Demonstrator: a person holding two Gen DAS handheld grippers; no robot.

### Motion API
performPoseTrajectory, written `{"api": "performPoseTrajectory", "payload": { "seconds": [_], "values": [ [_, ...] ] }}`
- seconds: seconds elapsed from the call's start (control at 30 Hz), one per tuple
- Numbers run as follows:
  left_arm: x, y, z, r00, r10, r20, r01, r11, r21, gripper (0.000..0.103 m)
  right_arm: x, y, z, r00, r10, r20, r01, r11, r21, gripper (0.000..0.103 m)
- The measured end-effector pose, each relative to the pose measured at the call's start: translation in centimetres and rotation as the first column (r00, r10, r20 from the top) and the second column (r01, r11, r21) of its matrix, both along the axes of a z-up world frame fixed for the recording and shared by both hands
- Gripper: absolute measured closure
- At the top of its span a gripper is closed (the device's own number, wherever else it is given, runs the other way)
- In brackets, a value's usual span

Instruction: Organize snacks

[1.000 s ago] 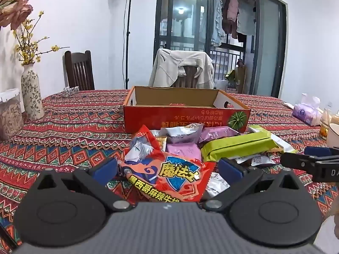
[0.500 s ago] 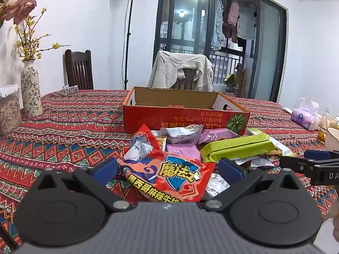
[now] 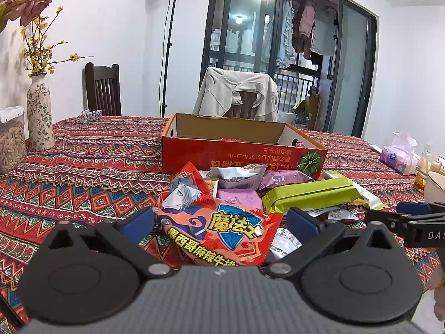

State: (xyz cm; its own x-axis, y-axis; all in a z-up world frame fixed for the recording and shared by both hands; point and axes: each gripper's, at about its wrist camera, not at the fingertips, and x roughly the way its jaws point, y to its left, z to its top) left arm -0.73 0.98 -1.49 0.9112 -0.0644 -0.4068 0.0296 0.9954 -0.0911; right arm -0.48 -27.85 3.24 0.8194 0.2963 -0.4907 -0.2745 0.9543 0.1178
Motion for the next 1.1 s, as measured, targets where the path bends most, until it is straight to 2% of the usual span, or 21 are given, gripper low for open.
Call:
{"api": "performPoseTrajectory", "payload": {
  "seconds": [1.1],
  "values": [
    [-0.48, -0.2, 0.04, 1.0, -0.005, 0.014, 0.005, 1.0, -0.008, 0.0, -0.47, -0.1, -0.28, 1.0, 0.001, -0.004, -0.001, 1.0, 0.0, 0.0]
  ]
}}
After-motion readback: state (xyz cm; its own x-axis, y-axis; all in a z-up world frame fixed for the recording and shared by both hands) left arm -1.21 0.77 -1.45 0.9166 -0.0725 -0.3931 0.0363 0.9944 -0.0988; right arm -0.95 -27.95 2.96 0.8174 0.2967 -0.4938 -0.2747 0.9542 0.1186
